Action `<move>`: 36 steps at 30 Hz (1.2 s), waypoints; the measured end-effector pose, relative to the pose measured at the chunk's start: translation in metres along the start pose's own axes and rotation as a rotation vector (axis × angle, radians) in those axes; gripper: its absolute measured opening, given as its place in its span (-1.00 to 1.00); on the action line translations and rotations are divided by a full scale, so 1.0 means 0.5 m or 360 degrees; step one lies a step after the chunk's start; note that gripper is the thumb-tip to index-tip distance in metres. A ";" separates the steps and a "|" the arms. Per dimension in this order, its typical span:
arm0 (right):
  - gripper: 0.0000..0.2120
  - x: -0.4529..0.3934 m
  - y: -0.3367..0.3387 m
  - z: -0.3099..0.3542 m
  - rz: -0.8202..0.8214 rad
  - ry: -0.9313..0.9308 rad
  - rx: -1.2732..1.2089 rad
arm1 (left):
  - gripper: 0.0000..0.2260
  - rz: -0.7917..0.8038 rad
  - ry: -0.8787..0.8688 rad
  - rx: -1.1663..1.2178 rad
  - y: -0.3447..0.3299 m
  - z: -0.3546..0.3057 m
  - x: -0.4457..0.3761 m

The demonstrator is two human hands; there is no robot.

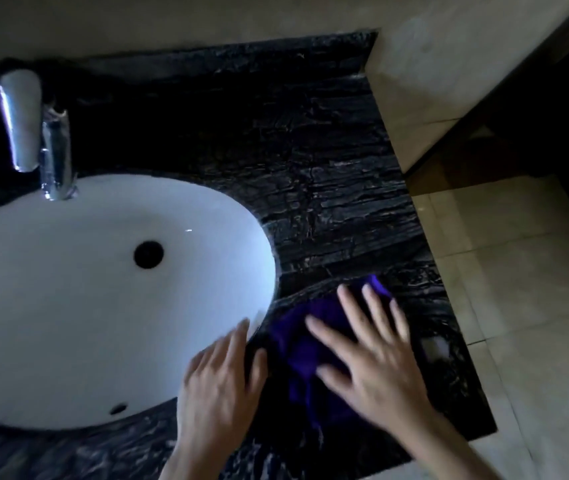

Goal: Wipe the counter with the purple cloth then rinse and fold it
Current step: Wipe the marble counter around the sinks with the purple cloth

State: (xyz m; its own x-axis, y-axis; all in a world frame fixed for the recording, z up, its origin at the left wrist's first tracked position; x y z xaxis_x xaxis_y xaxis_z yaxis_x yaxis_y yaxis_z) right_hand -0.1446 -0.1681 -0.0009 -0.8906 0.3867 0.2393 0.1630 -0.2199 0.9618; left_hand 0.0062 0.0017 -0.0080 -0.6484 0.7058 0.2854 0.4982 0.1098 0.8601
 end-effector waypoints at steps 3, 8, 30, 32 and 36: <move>-0.37 -0.113 0.033 -0.096 -0.0058 -0.0112 0.0045 | -0.57 0.0050 -0.0008 -0.0223 0.008 -0.007 0.012; -0.41 -0.236 0.063 -0.126 -0.0194 -0.0392 0.0050 | -0.65 0.0069 0.0051 -0.0260 0.012 -0.017 0.015; -0.39 -0.200 0.043 -0.054 -0.0246 -0.0389 0.0089 | -0.58 -0.0098 0.0041 -0.0217 0.003 -0.012 0.024; -0.40 -0.270 0.056 -0.028 -0.0261 -0.0295 0.0075 | -0.57 -0.0098 0.0031 -0.0194 0.001 -0.012 0.022; -0.40 -0.331 0.065 -0.008 -0.0235 -0.0205 0.0060 | -0.58 -0.0108 -0.0005 -0.0159 0.003 -0.009 0.017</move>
State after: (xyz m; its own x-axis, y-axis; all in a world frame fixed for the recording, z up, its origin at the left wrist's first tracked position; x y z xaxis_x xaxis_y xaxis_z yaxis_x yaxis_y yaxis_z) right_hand 0.0062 -0.2429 -0.0096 -0.8447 0.5243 0.1082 0.0529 -0.1194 0.9914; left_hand -0.0013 0.0047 -0.0022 -0.6767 0.7014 0.2237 0.3933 0.0875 0.9152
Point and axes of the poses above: each hand's wrist, its own x-axis away from the middle knuckle, its own y-axis out of the back of the hand, z = x × y, the point moved 4 cm from there along -x, towards the middle knuckle, and after that the axes turned 2 degrees about z, right-handed, at the moved point
